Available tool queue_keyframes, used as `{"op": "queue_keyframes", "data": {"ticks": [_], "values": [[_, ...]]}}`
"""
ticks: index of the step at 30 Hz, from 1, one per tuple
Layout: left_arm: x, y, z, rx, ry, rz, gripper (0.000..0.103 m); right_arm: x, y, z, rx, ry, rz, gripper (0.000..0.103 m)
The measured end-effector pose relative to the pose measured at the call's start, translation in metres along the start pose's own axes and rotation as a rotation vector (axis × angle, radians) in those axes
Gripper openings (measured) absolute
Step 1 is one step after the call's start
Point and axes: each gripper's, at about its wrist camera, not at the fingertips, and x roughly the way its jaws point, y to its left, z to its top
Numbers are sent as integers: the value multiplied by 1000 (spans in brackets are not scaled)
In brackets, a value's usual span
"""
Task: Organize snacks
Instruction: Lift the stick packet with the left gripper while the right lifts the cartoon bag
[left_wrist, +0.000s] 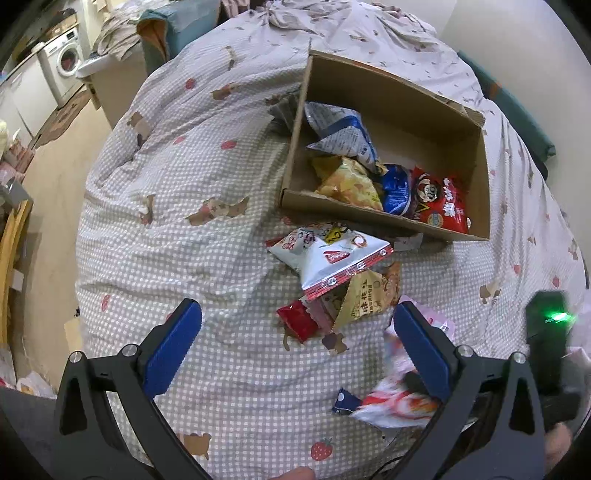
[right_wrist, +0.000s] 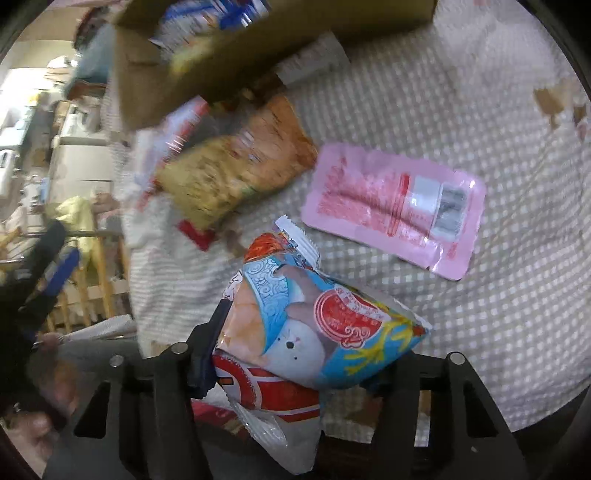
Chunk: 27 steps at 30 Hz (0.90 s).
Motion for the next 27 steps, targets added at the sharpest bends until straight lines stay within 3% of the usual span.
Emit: {"op": "queue_keyframes", "data": {"ticks": [3,7,14,19,22,25,27], "values": [[4,4,-8,-45,38,-12,103,-33,-1,9,-35,-79,31,58],[24,-5,-34,-88,156,-54,102,-76,-7,21,-83,-213,16,58],[65,-30,-95,-224,364,-55,98,-85,-28,27,-92,-266,2,58],[83,-55,-116,-171,406,20,93,-86,-53,18,-23,-273,19,58],[92,-68,-124,-93,423,85,78,-93,-53,18,-26,-301,31,58],[91,-73,-125,-83,410,111,55,-96,-53,15,-23,-311,40,58],[89,-77,-124,-65,407,111,33,-96,-54,16,-19,-308,47,58]]}}
